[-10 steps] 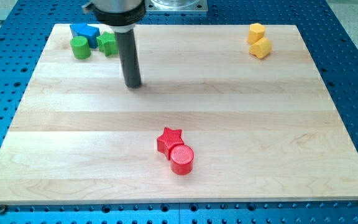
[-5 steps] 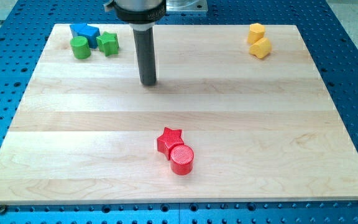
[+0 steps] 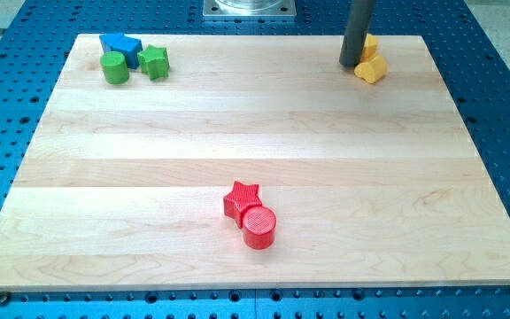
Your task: Slide the yellow hexagon to the top right corner of the board
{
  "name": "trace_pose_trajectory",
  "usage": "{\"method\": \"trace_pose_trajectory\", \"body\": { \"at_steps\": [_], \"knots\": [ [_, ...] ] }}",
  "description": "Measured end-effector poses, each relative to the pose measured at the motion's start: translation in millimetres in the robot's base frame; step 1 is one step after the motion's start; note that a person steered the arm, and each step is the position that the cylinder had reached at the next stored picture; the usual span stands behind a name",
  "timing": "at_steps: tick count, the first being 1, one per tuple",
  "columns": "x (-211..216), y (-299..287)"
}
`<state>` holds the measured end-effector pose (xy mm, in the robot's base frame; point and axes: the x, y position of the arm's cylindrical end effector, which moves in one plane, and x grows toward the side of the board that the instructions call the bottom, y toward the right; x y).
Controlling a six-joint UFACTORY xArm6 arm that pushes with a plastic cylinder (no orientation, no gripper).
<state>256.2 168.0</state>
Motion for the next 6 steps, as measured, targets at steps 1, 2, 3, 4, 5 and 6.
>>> {"method": "trace_pose_trajectory", "body": {
  "at_steps": [1, 2, 3, 4, 5, 6],
  "knots": [
    [-29, 2],
    [-60, 26],
    [-65, 30],
    [-65, 39],
    [-28, 73],
    [-6, 128]
  ]
}}
